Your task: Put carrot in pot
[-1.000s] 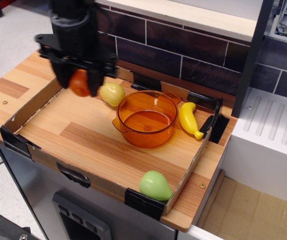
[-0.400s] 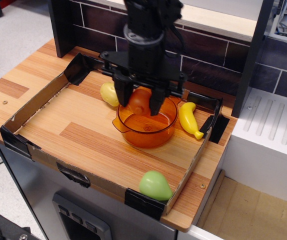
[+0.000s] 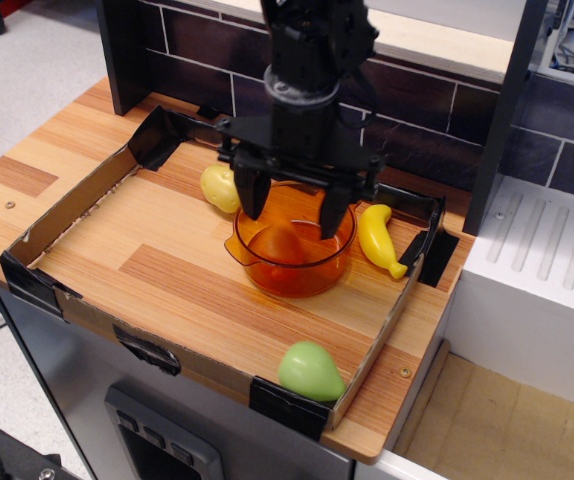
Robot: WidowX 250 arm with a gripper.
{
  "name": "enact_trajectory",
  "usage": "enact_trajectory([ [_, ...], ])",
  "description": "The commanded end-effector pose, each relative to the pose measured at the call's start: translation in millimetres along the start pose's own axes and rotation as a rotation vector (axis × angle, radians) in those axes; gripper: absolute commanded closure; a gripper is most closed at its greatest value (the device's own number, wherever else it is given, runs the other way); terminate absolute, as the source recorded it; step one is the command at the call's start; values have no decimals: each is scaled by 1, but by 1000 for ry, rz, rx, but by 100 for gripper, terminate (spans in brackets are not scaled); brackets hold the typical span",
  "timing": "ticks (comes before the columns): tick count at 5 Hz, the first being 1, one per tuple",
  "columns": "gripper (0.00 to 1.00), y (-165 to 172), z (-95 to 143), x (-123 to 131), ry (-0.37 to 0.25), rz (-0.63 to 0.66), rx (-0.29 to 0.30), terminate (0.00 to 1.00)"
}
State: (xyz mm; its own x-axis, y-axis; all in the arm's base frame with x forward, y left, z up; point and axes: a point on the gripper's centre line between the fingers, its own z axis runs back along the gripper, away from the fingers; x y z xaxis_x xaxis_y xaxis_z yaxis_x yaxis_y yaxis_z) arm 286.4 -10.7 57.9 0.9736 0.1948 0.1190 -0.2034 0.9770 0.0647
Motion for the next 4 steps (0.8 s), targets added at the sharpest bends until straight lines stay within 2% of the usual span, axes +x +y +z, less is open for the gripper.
enact_trajectory([
  [1, 0, 6, 21, 13, -42, 21, -37, 0],
  [3, 0, 11, 69, 14, -84, 32, -86, 0],
  [4, 0, 11, 69, 14, -84, 32, -86, 0],
])
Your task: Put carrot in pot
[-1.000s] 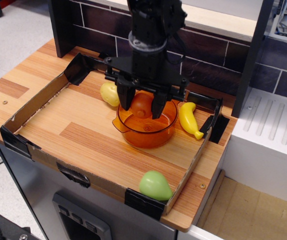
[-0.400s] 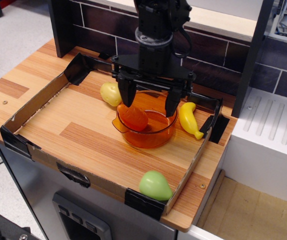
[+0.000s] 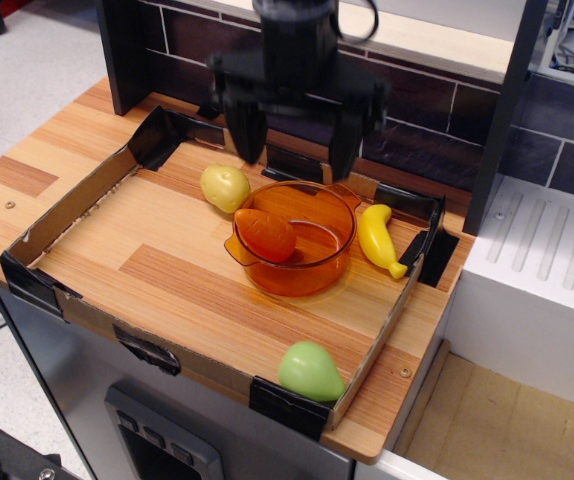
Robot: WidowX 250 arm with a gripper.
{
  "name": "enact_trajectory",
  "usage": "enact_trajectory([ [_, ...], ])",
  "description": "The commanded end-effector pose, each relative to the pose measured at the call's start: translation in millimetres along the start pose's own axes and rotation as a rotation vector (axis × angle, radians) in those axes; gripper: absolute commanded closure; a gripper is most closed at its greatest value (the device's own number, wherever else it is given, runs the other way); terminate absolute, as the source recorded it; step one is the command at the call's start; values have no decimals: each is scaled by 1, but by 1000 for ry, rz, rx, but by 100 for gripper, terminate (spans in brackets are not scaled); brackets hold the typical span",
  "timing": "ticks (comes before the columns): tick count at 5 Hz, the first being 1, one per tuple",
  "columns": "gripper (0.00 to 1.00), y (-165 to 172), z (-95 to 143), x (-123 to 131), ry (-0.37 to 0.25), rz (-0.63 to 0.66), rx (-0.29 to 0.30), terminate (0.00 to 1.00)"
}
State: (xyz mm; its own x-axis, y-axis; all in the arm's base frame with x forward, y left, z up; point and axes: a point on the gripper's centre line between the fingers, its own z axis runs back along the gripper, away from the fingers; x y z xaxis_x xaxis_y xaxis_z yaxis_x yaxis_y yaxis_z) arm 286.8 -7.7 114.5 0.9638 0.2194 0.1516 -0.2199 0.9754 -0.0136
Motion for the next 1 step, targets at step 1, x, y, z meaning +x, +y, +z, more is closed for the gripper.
enact_trajectory([
  [1, 0, 3, 13, 7, -52, 4, -11, 100],
])
